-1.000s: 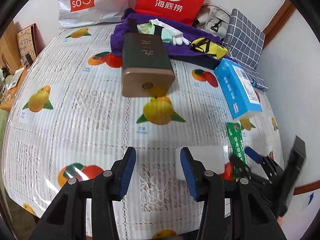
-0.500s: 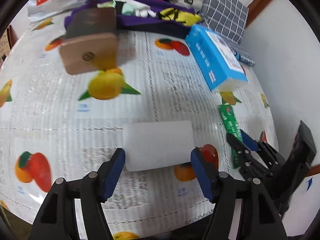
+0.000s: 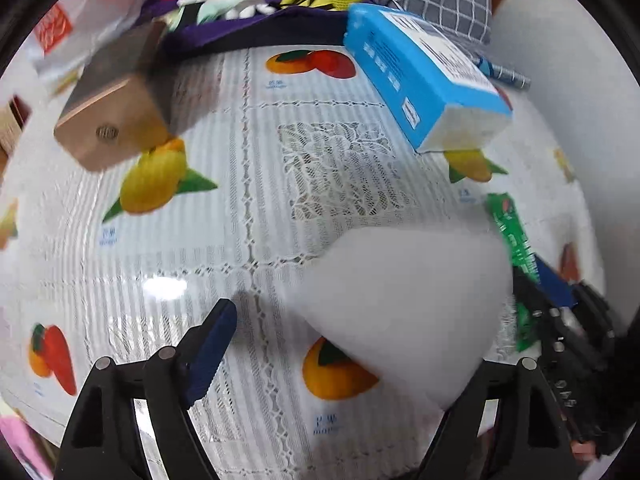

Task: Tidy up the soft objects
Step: 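Grasp the white block with the left gripper while the right lifts the green packet, then carry the white block and green packet over the purple towel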

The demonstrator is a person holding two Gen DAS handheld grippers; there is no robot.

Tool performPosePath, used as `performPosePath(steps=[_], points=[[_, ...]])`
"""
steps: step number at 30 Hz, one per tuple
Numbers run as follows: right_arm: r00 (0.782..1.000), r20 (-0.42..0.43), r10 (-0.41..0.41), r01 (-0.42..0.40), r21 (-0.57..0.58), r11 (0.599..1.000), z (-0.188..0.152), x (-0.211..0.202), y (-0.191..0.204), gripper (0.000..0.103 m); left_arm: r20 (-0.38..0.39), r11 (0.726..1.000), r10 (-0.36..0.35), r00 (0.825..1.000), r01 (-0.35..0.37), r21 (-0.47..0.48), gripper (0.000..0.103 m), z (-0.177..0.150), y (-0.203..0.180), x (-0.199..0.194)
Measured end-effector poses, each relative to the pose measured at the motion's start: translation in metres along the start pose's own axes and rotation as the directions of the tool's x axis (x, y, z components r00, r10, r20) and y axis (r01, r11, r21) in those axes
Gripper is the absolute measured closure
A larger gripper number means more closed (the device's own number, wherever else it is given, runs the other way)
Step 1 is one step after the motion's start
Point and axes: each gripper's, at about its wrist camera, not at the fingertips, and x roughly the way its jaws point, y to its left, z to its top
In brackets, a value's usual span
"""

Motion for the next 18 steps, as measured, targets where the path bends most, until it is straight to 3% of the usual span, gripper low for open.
performPosePath(steps=[6,11,18], points=[[1.000,0.005,0.006,-0.006,0.013,1.000,-0.002,-0.003,-0.009,0.074,0.038,0.996,-0.075,0.996,0.076,-0.043,0.025,0.003,0.001,-0.009],[1.000,0.005,0.001,-0.001,0.021,1.000,-0.003,-0.003,-0.013,0.074,0.087,0.994,-0.102,0.991,0.105,-0.026,0.058,0.005,0.003,-0.020],[1.000,-0.007,-0.011,0.011,0.013,1.000,0.001,-0.001,-0.010,0.074,0.129,0.993,-0.112,0.985,0.115,-0.018,0.060,0.007,0.017,-0.031]])
